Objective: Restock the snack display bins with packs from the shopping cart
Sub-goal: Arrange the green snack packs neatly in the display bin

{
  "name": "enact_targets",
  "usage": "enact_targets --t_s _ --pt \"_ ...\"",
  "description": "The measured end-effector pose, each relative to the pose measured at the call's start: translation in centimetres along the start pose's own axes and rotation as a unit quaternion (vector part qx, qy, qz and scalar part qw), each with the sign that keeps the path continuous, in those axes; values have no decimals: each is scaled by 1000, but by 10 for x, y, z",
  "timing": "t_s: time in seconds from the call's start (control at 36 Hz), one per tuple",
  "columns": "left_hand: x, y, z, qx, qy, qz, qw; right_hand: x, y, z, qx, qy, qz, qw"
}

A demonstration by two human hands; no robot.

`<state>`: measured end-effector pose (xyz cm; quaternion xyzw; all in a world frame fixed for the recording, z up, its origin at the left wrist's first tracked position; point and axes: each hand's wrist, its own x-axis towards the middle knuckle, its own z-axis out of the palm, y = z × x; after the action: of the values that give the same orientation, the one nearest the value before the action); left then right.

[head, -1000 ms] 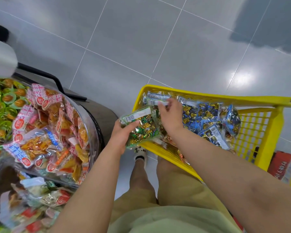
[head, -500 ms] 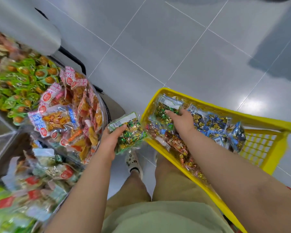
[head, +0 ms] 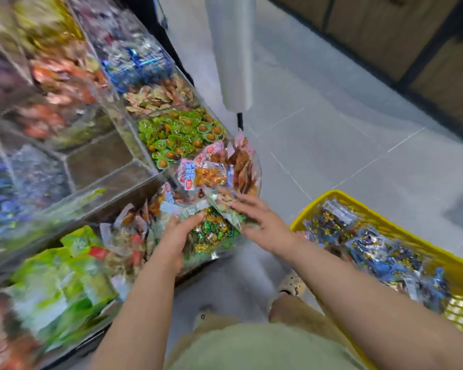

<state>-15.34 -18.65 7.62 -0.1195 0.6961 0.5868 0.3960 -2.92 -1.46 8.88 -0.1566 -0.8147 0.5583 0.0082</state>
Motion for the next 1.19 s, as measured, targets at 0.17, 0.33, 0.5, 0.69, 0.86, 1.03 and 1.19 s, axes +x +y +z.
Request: enact_targets --t_s 0.17,0.33,0.5,0.69,0.86,1.03,1.19 --pt "-36 -5 -110 -53 62 28 996 8 -69 87 54 -69 3 996" --pt "-71 -8 -191 -95 92 38 990 31 -110 172 80 9 60 995" --pt "-83 -8 -254 -130 136 69 980 60 -132 212 58 -120 198 971" --pt "-83 1 -291 -163 208 80 961 100 -158 239 144 -198 201 949" --pt "-88 12 -319 -189 285 78 937 150 -188 253 168 -222 161 947" --pt "-97 16 -353 -213 340 86 912 209 -223 263 136 -197 85 967" --pt "-106 20 -390 -227 374 91 894 239 -257 295 -9 -159 -55 986"
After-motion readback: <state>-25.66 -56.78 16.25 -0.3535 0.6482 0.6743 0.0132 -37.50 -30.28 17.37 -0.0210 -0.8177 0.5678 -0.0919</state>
